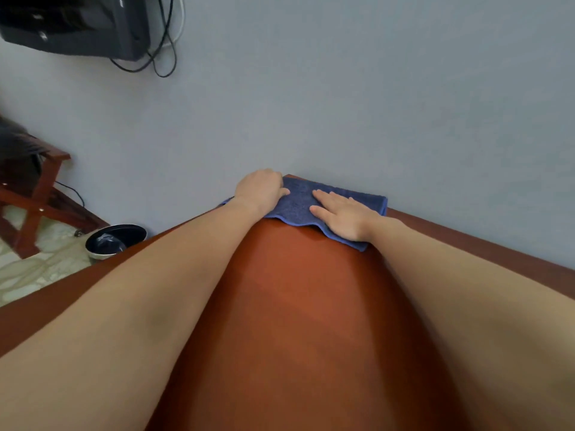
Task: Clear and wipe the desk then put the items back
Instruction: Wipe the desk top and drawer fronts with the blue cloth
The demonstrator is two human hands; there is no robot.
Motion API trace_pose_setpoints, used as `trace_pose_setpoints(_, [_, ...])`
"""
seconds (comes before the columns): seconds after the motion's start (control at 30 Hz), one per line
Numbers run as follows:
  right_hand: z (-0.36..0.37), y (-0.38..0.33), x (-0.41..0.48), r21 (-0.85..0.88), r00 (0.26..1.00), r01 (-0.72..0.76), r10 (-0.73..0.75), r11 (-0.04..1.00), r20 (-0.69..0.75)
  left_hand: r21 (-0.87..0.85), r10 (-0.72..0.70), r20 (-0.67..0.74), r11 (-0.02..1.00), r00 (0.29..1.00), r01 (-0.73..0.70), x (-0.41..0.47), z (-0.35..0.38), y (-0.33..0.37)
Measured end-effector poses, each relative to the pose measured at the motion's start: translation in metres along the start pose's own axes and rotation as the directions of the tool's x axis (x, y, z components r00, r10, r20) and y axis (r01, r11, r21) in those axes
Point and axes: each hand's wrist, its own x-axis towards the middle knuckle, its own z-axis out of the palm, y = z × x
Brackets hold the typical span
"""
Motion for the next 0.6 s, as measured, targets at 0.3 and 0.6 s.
trace_pose_setpoints(0.3, [-0.006, 0.041, 0.0, 0.032, 0.997, -0.062, 0.063, 0.998, -0.036, 0.06, 0.072, 0.4, 0.993, 0.913, -0.105, 0.024, 0.019, 0.026])
trace_pose_setpoints(0.6, [-0.015, 0.096, -0.06, 0.017, 0.968, -0.25, 0.25, 0.968, -0.028, 0.04, 0.121, 0.466, 0.987, 0.877, -0.157, 0.008, 0.023, 0.104])
